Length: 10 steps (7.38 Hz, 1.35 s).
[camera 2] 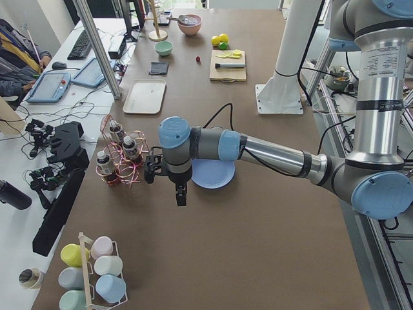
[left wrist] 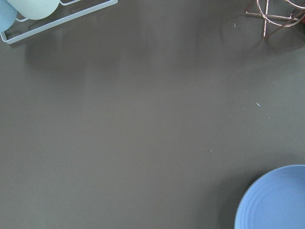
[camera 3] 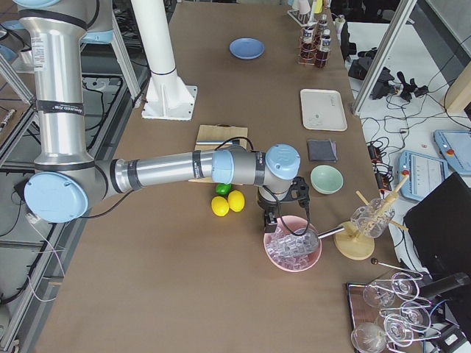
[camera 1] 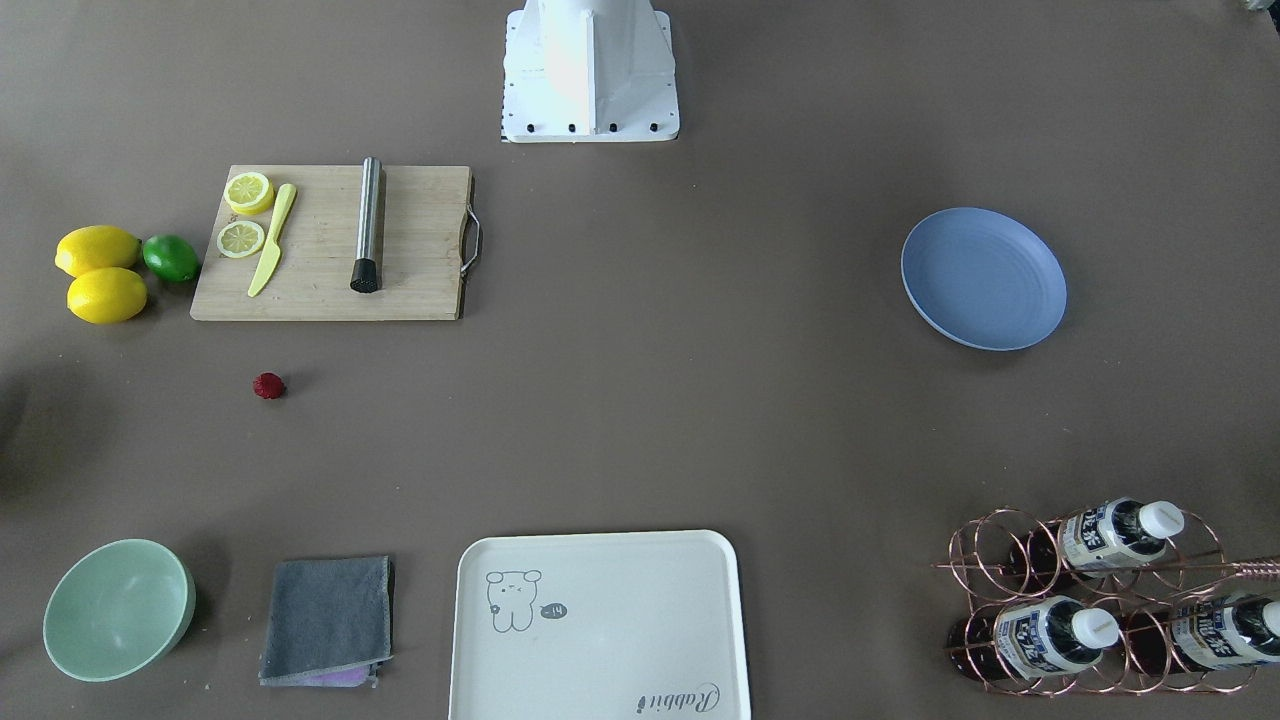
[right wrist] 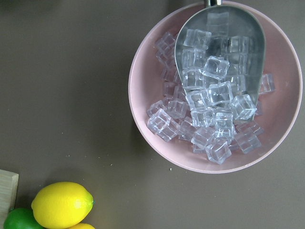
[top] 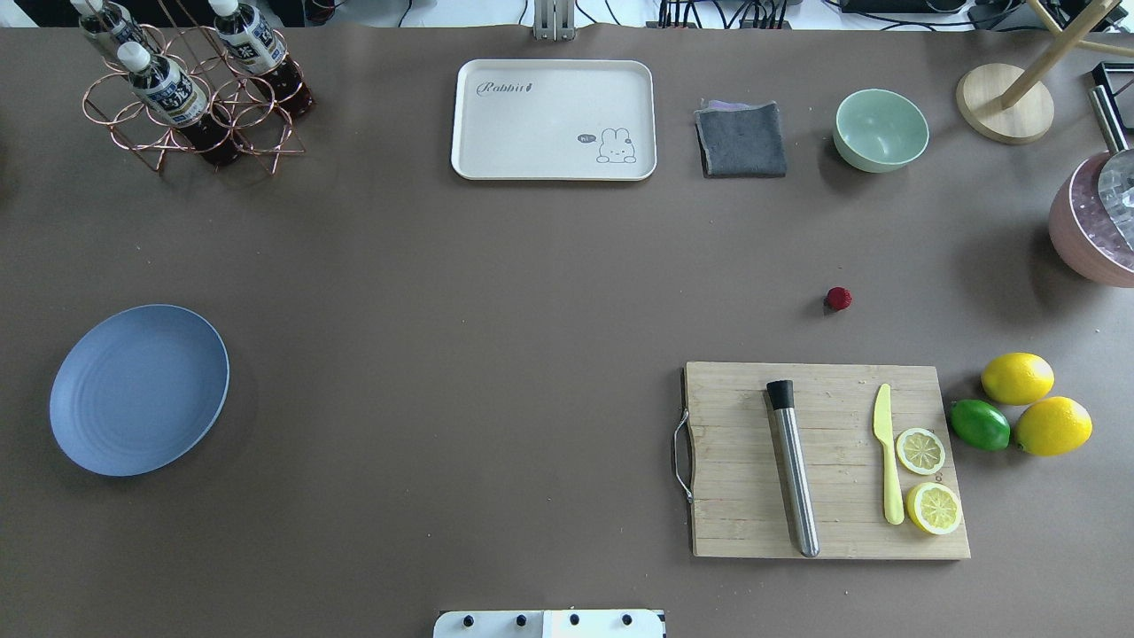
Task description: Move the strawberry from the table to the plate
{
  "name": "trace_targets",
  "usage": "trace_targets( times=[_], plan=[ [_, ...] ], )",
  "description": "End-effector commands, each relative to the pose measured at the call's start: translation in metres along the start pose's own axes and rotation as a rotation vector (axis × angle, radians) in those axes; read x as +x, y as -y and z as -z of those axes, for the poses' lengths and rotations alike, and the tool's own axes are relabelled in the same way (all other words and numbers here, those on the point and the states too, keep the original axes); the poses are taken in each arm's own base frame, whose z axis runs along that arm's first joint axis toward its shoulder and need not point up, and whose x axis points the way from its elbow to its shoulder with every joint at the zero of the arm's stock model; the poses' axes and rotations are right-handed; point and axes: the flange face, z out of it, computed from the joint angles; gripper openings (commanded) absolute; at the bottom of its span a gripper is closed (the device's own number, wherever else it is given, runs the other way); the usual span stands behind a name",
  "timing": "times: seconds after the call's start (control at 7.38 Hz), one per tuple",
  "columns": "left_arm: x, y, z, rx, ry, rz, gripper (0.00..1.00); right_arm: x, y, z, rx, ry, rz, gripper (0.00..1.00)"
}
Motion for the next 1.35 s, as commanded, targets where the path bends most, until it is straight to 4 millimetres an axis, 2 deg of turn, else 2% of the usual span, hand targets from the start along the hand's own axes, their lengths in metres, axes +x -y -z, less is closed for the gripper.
trace_targets(
  times=[0.0,0.54,0.68,0.95,1.22],
  plan=[
    [0.000,0.001,-0.006,-0.010,0.013,-0.001,0.97,-0.001,0.000,-0.001,-0.002,0.001,0.001,1.00],
    [0.013,0.003,-0.009,0.003,0.011,-0.049,0.97,-0.002,0.001,0.000,0.001,-0.005,0.008,1.00],
    [0.012,0.003,-0.011,0.010,0.011,-0.064,0.97,-0.006,0.001,0.001,0.001,-0.006,0.021,1.00],
    [-0.009,0.003,-0.032,0.029,0.008,-0.138,0.97,-0.005,0.001,0.000,-0.001,-0.010,0.020,1.00],
    [-0.006,0.004,-0.029,0.043,0.006,-0.147,0.97,-0.003,0.000,-0.002,-0.005,-0.008,0.020,1.00]
  ],
)
